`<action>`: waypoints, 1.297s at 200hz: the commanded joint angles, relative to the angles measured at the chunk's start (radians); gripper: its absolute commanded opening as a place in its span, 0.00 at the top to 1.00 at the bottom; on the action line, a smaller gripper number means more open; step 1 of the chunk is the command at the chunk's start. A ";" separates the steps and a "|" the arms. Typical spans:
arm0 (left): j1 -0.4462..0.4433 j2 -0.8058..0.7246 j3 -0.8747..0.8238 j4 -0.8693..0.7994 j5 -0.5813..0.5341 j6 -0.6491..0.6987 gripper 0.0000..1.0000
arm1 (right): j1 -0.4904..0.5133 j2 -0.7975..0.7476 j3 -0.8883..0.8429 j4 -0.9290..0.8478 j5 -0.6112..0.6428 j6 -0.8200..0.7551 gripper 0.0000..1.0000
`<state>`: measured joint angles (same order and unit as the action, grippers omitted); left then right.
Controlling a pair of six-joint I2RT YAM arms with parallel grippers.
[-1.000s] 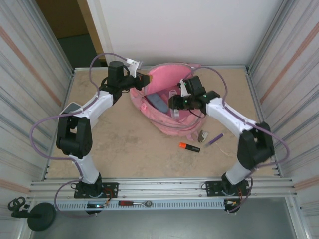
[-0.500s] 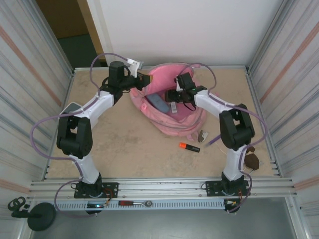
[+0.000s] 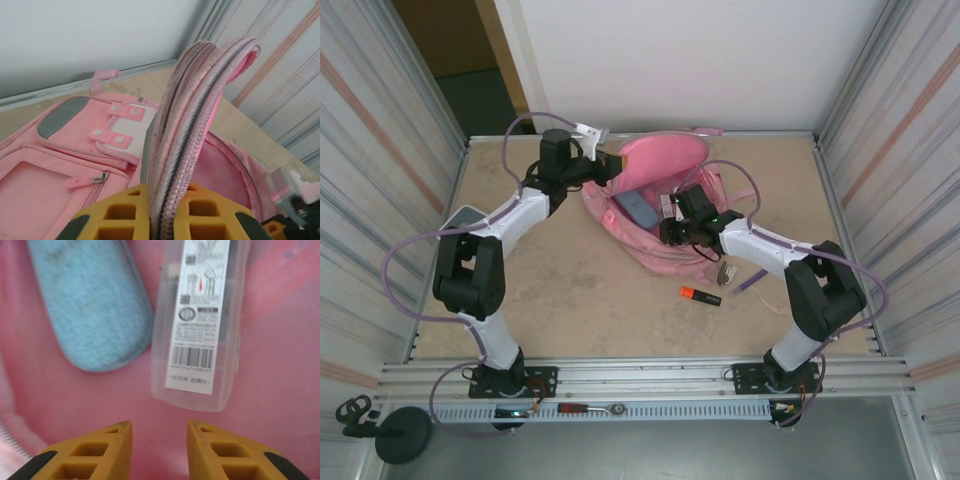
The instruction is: Pack the student bag
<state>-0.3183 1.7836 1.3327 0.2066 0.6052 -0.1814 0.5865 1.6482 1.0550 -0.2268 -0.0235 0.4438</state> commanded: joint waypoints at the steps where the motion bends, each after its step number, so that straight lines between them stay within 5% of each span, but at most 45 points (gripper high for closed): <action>1: -0.011 -0.050 0.002 0.036 -0.003 -0.017 1.00 | 0.000 0.050 0.000 0.031 0.068 0.030 0.71; 47: -0.020 -0.056 -0.015 0.036 -0.008 -0.009 1.00 | -0.055 0.227 0.210 0.112 0.050 -0.042 0.77; 77: -0.030 -0.062 -0.046 0.064 -0.021 -0.031 1.00 | -0.077 0.243 0.280 0.182 0.022 -0.050 0.71; 137: -0.050 -0.091 -0.137 0.085 -0.150 -0.040 1.00 | -0.098 -0.118 -0.109 0.191 0.071 -0.015 0.51; 159: -0.056 -0.117 -0.194 0.100 -0.172 -0.039 1.00 | -0.193 -0.168 -0.170 0.119 0.115 0.034 0.37; 174: -0.074 -0.134 -0.240 0.112 -0.193 -0.036 1.00 | -0.287 -0.135 -0.168 0.123 0.029 0.078 0.33; 202: -0.136 -0.134 -0.296 0.119 -0.244 -0.011 0.98 | -0.352 0.005 -0.071 0.149 -0.078 0.091 0.37; 222: -0.205 -0.117 -0.301 0.088 -0.259 0.036 0.93 | -0.382 0.095 0.008 0.178 -0.147 0.088 0.51; 259: -0.323 -0.116 -0.257 -0.063 -0.271 0.265 0.67 | -0.452 0.235 0.193 0.167 -0.333 0.059 0.66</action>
<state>-0.5667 1.6787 1.0580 0.3206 0.3046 -0.0689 0.1696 1.8210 1.1233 -0.0696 -0.1913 0.5163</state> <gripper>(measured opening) 0.238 0.350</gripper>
